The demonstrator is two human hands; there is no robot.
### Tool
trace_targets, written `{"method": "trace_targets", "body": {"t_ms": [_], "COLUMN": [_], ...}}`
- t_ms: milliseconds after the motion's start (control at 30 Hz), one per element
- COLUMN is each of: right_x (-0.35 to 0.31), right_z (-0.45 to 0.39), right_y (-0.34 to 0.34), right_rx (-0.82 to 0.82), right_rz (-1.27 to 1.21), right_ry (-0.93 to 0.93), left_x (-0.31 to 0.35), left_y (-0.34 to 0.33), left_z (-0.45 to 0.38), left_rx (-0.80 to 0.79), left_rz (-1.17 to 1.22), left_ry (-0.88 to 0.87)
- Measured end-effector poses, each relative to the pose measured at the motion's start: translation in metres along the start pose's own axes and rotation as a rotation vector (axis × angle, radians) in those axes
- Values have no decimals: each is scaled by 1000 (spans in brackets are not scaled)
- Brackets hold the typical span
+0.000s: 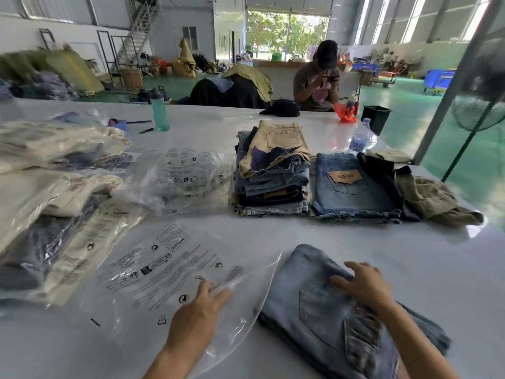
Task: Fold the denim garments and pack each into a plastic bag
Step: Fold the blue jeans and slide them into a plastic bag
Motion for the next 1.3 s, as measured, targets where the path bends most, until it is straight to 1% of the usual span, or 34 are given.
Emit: {"method": "trace_targets", "body": {"t_ms": [33, 67, 100, 233, 300, 367, 433, 467, 533, 600, 633, 667, 767, 867, 933, 1000, 1033, 1067, 1133, 1200, 1233, 1300], "right_x": [26, 42, 50, 54, 48, 39, 27, 19, -4, -26, -33, -35, -31, -32, -35, -35, -34, -32, -23, -5, 7, 28], "right_z": [-7, -10, -13, -20, -19, -14, 3, 16, 52, 94, 112, 125, 141, 140, 135, 129, 127, 125, 118, 109, 105, 102], "right_y": [-6, -10, -13, -14, -15, -14, -8, -5, 1, -3, -8, -13, -33, -43, -40, -33, -32, -30, -23, -10, -2, 13], "right_rx": [-121, -214, -268, -350, -410, -391, -290, -191, 139, 351, 377, 376, 253, 232, 195, 167, 145, 128, 108, 94, 108, 98], "right_rz": [85, 116, 99, -39, -60, -81, -40, 68, 305, 328, 322, 327, 445, 538, 538, 493, 471, 462, 444, 335, 262, 83], "right_ry": [-43, -49, -42, -33, 2, 82, 185, 240, 390, 572, 636, 648, 480, 340, 295, 283, 265, 247, 270, 281, 279, 222], "left_x": [5, 13, 22, 63, 78, 84, 79, 76, 69, 67, 65, 63, 62, 63, 65, 64, 60, 54, 41, 35, 36, 39], "left_y": [-13, -24, -31, -45, -51, -60, -70, -75, -81, -86, -88, -89, -87, -84, -80, -74, -67, -58, -40, -32, -34, -45], "left_z": [-4, -10, -16, -55, -76, -94, -106, -109, -110, -112, -113, -114, -113, -111, -108, -102, -98, -95, -91, -78, -69, -53], "left_rx": [-72, -154, -180, -122, -148, -220, -307, -338, -369, -395, -404, -408, -417, -384, -416, -530, -559, -536, -408, -290, -265, -247], "left_rz": [-23, -36, -40, -29, -30, -20, 40, 90, 140, 141, 151, 167, 174, 175, 179, 293, 348, 338, 150, -79, -141, -185], "left_ry": [22, 64, 109, 221, 220, 223, 269, 299, 331, 326, 329, 339, 358, 342, 250, 146, 120, 110, 100, 91, 95, 119]}}
Point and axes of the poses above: each hand's wrist, its own z-axis away from the middle knuckle, its own y-axis out of the back of the hand, x = y × z, the point moved 6 cm from there along -z, towards the middle knuckle, and after that the axes turned 8 degrees about -x, right-handed, at the moved point
